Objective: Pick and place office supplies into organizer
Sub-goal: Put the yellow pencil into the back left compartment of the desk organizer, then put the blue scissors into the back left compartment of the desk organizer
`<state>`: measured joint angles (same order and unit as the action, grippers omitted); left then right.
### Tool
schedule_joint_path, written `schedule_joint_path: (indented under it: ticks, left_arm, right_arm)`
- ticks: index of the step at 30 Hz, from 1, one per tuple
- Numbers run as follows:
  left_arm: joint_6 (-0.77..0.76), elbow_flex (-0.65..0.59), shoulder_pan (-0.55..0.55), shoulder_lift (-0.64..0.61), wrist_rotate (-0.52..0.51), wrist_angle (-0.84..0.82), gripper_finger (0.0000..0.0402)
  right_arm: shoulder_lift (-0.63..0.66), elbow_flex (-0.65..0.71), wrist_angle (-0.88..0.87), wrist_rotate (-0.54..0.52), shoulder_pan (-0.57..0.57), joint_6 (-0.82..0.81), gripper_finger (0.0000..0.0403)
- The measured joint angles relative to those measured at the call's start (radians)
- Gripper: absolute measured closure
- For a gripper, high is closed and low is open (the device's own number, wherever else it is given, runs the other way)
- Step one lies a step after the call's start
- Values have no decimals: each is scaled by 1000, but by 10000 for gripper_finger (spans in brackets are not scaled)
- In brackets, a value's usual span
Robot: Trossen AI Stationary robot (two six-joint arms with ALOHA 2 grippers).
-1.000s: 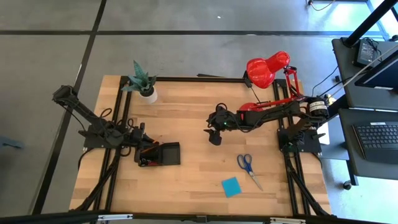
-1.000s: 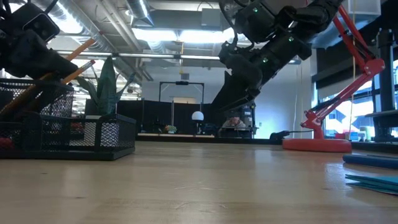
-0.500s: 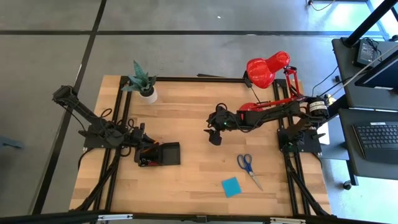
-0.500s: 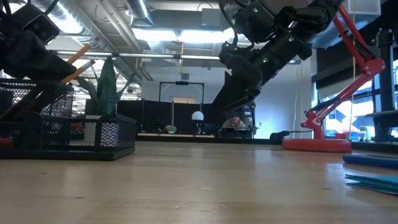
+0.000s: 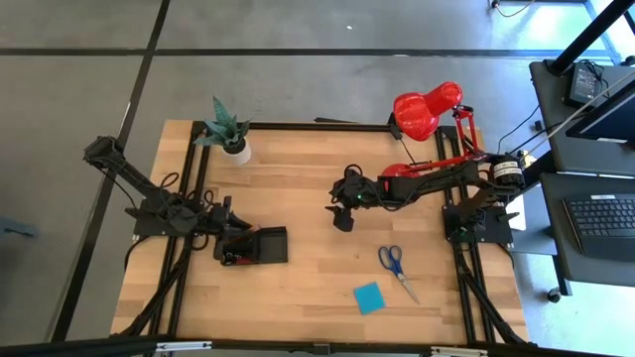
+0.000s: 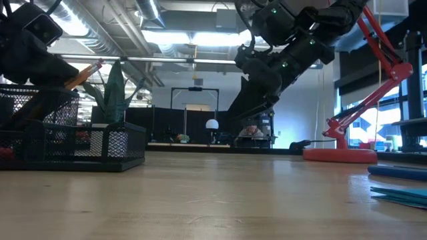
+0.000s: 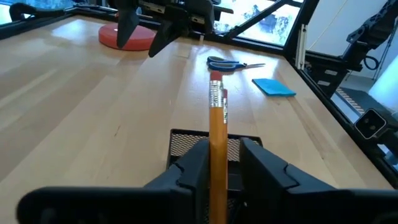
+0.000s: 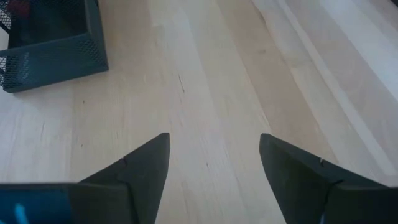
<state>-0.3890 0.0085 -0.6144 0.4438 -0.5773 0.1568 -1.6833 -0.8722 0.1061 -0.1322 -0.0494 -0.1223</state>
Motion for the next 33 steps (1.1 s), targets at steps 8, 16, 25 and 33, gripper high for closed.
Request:
schedule_joint_path:
  ticks: [8,16,25,33]
  left_arm:
    - [99,64,0,0,-2,3,281]
    - [263,140,2,-1,-151,5,268]
    - [272,180,2,-1,-393,6,269]
    - [281,180,3,-1,-400,11,279]
  right_arm:
    - [0,0,0,0,0,3,152]
    - [0,0,-18,1,12,18,152]
    - [52,2,-259,4,80,-230,152]
    - [207,0,-514,2,184,-522,152]
